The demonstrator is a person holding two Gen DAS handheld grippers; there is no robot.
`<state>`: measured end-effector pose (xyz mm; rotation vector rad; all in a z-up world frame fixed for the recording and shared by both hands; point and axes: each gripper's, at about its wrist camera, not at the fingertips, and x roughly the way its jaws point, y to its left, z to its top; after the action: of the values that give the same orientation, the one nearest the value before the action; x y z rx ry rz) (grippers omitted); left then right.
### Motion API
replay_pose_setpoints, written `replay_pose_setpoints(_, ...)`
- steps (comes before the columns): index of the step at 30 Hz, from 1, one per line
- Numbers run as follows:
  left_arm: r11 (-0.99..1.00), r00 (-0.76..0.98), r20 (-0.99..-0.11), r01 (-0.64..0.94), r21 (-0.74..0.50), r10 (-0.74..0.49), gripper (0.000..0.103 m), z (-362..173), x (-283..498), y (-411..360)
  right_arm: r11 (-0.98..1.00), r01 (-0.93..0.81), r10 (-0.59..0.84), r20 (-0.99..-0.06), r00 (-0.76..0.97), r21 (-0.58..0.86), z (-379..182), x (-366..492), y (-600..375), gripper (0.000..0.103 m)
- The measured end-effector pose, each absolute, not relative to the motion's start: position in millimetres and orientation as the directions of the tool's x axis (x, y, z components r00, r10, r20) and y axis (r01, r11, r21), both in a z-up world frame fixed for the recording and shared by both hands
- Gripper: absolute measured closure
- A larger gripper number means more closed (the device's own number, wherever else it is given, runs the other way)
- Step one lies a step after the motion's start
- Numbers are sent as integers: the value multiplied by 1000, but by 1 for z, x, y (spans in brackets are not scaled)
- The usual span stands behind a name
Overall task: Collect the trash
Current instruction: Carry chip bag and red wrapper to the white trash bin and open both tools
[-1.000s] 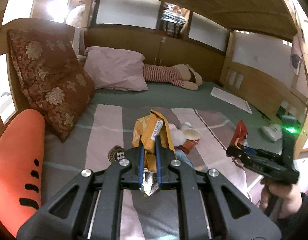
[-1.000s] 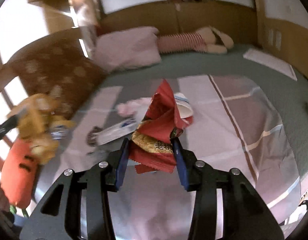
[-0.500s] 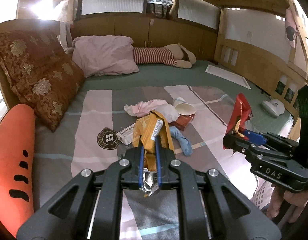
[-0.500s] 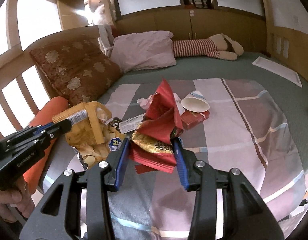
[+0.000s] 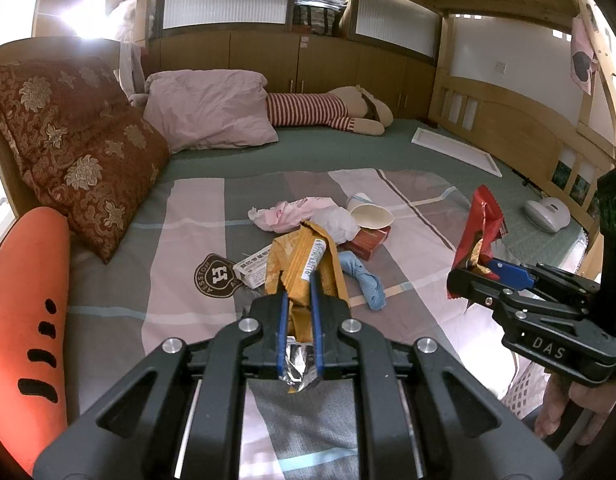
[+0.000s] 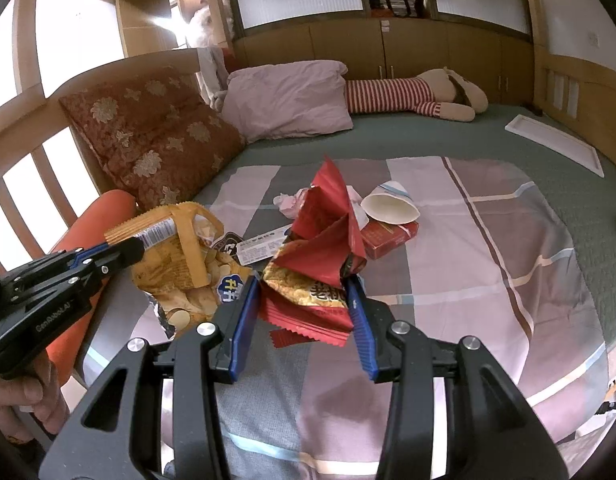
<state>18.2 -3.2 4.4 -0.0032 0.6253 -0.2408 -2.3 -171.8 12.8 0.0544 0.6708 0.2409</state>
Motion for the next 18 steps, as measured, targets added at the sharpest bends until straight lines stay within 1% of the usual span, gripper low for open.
replay_pose_setpoints(11,972,784,-579,222,-74,-223,92,4,18,-4,974,-188,227,-592,773,129,17,-6,-180,59)
replay_pose_setpoints(15,971,784,-577,225,-82,-231,92,4,19,-3,976,-126,202,-528,825,178,37,-32,-218,59)
replay_pose_setpoints(18,968,783,-573,236,-82,-240,92,4,19,-3,985,-27,110,-490,865,173,48,-70,-264,59)
